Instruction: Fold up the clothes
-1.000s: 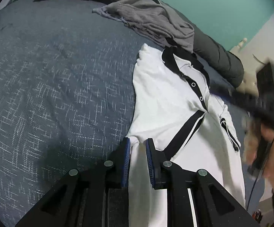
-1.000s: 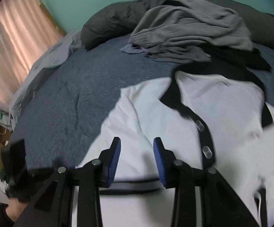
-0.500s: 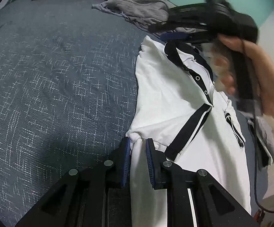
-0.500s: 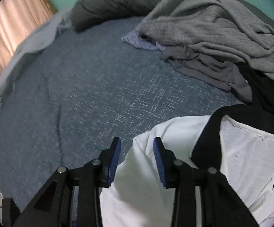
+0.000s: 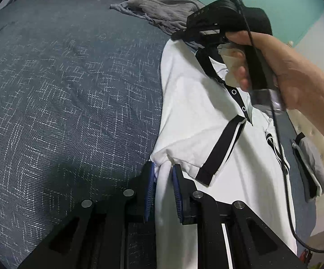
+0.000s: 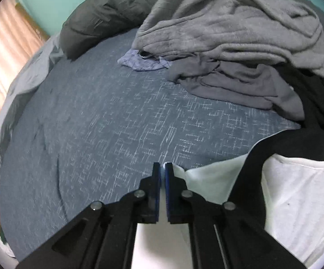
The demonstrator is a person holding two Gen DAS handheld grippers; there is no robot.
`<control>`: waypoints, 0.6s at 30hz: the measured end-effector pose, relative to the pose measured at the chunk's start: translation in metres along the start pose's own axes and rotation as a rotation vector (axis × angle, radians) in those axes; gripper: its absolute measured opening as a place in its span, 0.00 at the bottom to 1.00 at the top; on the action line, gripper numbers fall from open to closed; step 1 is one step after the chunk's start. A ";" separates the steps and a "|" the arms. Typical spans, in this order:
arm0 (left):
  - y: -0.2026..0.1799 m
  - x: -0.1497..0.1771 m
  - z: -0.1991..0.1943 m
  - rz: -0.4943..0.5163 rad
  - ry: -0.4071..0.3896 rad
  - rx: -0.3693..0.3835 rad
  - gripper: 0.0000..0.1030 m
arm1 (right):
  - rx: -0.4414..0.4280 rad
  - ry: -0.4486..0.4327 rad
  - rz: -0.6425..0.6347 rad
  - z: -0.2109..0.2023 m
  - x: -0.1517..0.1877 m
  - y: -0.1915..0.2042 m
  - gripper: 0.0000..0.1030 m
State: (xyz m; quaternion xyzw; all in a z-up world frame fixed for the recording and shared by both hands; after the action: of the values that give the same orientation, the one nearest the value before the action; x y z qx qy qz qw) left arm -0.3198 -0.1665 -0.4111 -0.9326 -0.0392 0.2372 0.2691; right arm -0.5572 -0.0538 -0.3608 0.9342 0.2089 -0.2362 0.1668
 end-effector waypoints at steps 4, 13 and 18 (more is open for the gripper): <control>-0.002 0.001 0.000 -0.010 0.000 0.002 0.17 | 0.010 0.009 -0.001 0.013 0.003 -0.003 0.03; -0.009 0.004 0.001 -0.024 -0.004 0.005 0.18 | 0.008 -0.031 -0.011 -0.007 0.005 -0.006 0.14; -0.005 0.003 -0.004 -0.028 -0.001 0.012 0.18 | -0.002 -0.094 -0.027 -0.051 0.009 -0.008 0.19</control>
State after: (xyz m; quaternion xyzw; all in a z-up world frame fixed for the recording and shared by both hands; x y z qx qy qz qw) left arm -0.3148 -0.1637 -0.4067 -0.9302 -0.0509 0.2342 0.2782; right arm -0.5350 -0.0237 -0.3243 0.9189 0.2139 -0.2818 0.1743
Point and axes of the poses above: each gripper's, at about its wrist camera, not at the fingertips, and z roughly the way its jaws point, y to its left, x to its underside, the point moved 5 cm from there along z, roughly the way its jaws point, and after that the axes turned 9 degrees about -z, right-handed, at the moved point
